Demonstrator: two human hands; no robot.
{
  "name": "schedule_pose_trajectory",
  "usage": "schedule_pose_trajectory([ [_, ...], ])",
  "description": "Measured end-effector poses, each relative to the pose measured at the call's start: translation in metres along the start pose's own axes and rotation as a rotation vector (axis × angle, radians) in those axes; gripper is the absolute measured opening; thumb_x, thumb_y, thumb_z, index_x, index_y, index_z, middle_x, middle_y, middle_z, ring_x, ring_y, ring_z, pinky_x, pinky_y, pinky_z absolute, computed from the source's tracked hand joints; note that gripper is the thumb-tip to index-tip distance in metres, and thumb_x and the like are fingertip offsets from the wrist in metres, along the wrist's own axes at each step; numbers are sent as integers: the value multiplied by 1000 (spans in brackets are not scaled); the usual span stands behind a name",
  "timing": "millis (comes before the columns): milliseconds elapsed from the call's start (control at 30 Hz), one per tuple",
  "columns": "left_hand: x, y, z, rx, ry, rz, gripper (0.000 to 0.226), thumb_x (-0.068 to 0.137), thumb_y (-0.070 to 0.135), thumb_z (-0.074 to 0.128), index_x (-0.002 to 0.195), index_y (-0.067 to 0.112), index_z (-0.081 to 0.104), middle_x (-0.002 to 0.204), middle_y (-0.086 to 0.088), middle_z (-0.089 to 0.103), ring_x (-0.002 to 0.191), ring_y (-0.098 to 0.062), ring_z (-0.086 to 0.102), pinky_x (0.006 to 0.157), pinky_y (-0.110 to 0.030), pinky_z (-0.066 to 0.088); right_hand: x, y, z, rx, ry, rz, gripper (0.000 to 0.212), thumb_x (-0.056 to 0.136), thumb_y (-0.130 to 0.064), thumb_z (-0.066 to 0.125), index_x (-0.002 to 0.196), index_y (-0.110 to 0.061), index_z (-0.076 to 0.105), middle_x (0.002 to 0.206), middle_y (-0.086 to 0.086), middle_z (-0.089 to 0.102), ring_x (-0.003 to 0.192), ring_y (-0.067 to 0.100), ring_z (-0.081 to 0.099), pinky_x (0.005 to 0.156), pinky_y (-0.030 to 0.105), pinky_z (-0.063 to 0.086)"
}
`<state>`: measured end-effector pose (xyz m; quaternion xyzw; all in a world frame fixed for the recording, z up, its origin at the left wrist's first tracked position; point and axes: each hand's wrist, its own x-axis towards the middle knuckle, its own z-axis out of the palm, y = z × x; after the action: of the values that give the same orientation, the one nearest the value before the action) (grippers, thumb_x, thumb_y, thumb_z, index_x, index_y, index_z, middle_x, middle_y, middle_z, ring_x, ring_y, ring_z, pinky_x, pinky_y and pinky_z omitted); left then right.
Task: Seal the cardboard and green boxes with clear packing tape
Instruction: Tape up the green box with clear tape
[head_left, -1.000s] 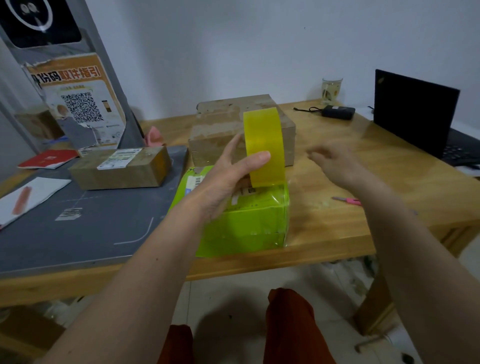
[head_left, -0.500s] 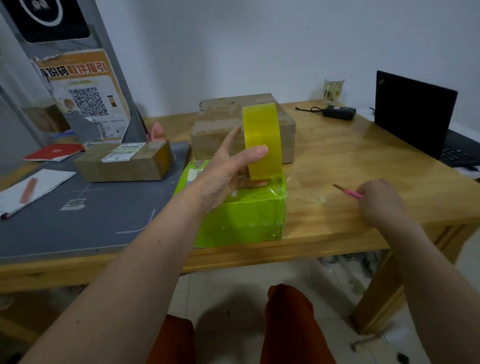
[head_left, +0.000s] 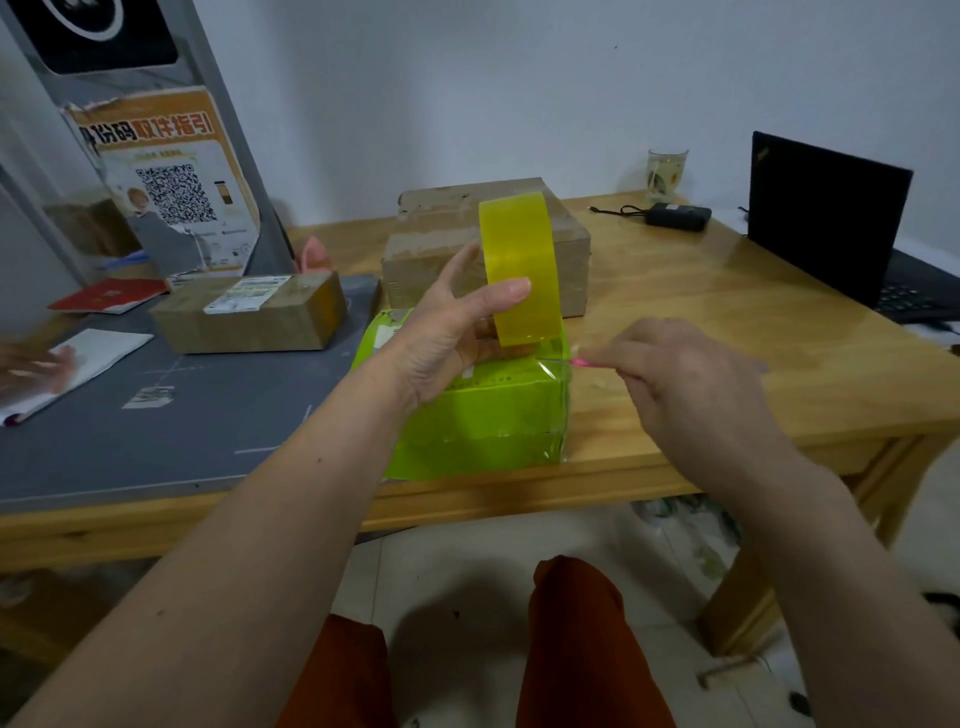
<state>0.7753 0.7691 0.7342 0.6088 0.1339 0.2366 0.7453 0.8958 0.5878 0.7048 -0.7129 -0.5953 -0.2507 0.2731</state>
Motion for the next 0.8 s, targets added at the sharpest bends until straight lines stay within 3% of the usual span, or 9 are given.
schedule_pose_trajectory([
  [100, -1, 1, 1, -15, 3, 12, 137, 33, 40, 99, 150, 19, 31, 115, -10, 71, 97, -32, 70, 70, -42, 58, 11, -12, -1, -137, 26, -72, 35, 84, 5, 50, 97, -14, 77, 77, 8, 67, 65, 31, 58, 49, 29, 33],
  [200, 0, 0, 0, -29, -2, 22, 136, 34, 38, 99, 150, 19, 32, 117, -12, 70, 99, -35, 69, 71, -44, 58, 17, -19, 4, -144, -10, -94, 51, 82, -10, 27, 93, -11, 77, 74, 10, 64, 64, 32, 56, 53, 33, 33],
  [300, -1, 0, 0, -33, -10, 28, 137, 33, 38, 99, 150, 19, 31, 116, -10, 71, 102, -35, 69, 75, -46, 58, 12, -11, 14, -123, 28, -64, 39, 85, -3, 39, 98, -12, 76, 78, 10, 64, 67, 31, 55, 55, 33, 33],
  [433, -2, 1, -1, -107, 27, 50, 132, 31, 37, 99, 146, 16, 39, 109, -6, 73, 96, -28, 71, 73, -42, 59, -2, 14, 25, -32, 109, -6, 34, 81, 13, 63, 102, -11, 75, 83, 9, 67, 70, 30, 56, 53, 41, 45],
  [567, -2, 2, -6, -170, 76, 86, 82, 50, 29, 91, 125, 20, 59, 111, -4, 72, 103, -28, 68, 85, -45, 58, -6, 34, 35, 88, 150, 126, 30, 88, 7, 58, 106, -12, 74, 90, 8, 65, 83, 30, 58, 64, 41, 48],
  [633, -2, 1, -7, -179, 104, 91, 75, 55, 28, 83, 125, 20, 59, 108, -3, 72, 101, -28, 69, 86, -45, 58, 0, 44, 48, 46, 84, 304, 34, 91, 7, 54, 113, -12, 71, 97, 11, 62, 94, 32, 54, 71, 43, 47],
  [733, -2, 0, -5, -195, 139, 98, 96, 46, 24, 93, 134, 16, 54, 108, -3, 72, 97, -26, 71, 80, -43, 58, 11, 55, 77, -6, -158, 495, 40, 94, 5, 47, 126, -13, 64, 111, 15, 58, 109, 34, 48, 81, 43, 42],
  [800, -2, 1, -5, -214, 172, 116, 97, 50, 23, 91, 138, 15, 51, 109, -3, 72, 94, -24, 72, 77, -40, 58, 19, 53, 87, 102, -269, 556, 38, 97, 0, 45, 131, -11, 59, 122, 17, 55, 117, 37, 48, 88, 41, 40],
])
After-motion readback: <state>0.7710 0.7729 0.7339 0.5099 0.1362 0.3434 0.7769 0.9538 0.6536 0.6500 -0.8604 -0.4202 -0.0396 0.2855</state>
